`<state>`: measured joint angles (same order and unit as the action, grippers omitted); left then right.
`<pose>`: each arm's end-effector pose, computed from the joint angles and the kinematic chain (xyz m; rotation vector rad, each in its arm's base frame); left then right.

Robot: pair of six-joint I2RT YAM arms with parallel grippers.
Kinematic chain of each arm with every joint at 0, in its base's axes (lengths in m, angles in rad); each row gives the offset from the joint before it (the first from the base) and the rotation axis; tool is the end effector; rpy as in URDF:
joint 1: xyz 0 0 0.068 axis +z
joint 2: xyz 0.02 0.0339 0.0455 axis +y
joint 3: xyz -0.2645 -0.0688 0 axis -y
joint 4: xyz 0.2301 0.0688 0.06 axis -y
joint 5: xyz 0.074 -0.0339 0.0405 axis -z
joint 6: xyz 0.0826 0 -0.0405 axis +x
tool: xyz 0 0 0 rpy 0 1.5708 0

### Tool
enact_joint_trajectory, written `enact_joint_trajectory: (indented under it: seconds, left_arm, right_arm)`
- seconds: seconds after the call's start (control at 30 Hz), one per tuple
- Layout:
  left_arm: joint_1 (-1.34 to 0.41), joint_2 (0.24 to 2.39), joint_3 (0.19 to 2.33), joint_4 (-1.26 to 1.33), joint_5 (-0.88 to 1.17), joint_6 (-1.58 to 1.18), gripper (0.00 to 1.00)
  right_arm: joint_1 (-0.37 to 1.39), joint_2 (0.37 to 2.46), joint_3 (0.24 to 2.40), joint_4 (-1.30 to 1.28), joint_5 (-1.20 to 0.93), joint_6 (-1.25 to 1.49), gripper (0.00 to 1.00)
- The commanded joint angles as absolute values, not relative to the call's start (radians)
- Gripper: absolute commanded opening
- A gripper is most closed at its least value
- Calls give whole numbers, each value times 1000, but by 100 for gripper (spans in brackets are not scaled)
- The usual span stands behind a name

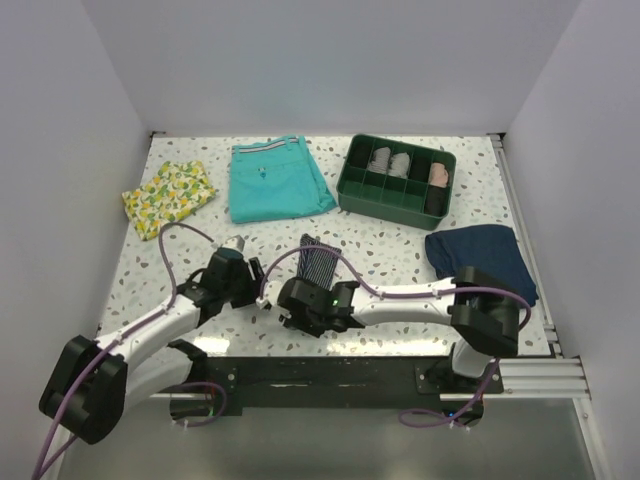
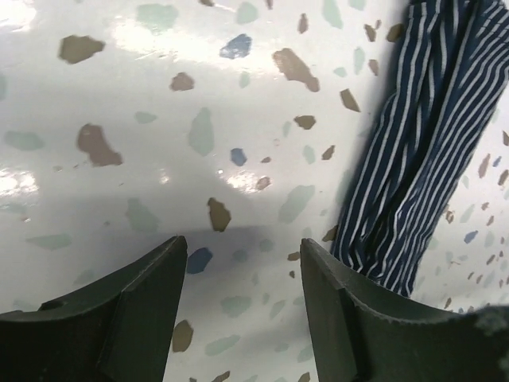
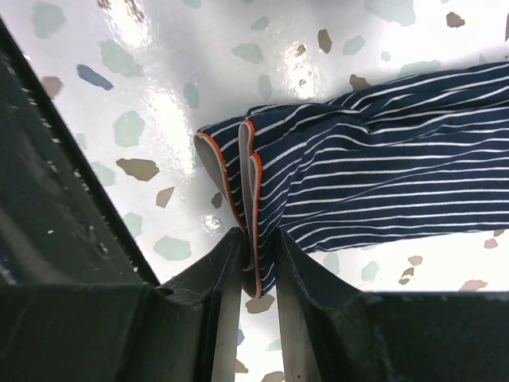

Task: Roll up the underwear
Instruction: Roll the underwear to the center of the board.

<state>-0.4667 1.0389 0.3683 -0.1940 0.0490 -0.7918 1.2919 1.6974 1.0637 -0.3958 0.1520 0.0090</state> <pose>0.1812 -0.0958 0.1264 -0.3874 2.5034 -0.5996 0.1096 0.3374 0.1546 -1.5160 2.1220 0.2801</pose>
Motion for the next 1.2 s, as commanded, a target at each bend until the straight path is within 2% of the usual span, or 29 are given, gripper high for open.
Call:
enact_joint_trajectory:
  seconds: [0.0,0.27,0.7,0.73,0.83,0.87,1.03,1.1,1.17]
  left_arm:
    - [-457,985,362,-356,-63,-816,64]
    - [-457,953,394,-371,-54,-796,64]
    - [-457,942,376,-341,-12,-779,63]
    - [-457,937,377,-342,-12,-779,63]
    - [-457,940,382,-345,-18,-781,63]
    - [-457,943,383,-347,-20,-782,63]
    - [-457,948,391,-367,-41,-790,63]
    - [-457,953,388,-365,-40,-790,63]
    - [-457,963,388,-348,-28,-782,63]
  right_arm:
    - [1207,1631,1112,-390,-33,44,25]
    - [1092,1683,1173,-449,-277,9,25]
    - [1078,1772,1177,-460,-368,21,25]
    - [1077,1772,1174,-457,-354,26,33]
    - [1080,1767,1164,-454,-342,29,40]
    - [1081,1755,1161,-451,-333,34,47]
    - [1138,1681,1135,-449,-218,35,56]
    - [1178,1649,1126,-443,-82,34,61]
    - [1242,1635,1106,-424,62,28,61]
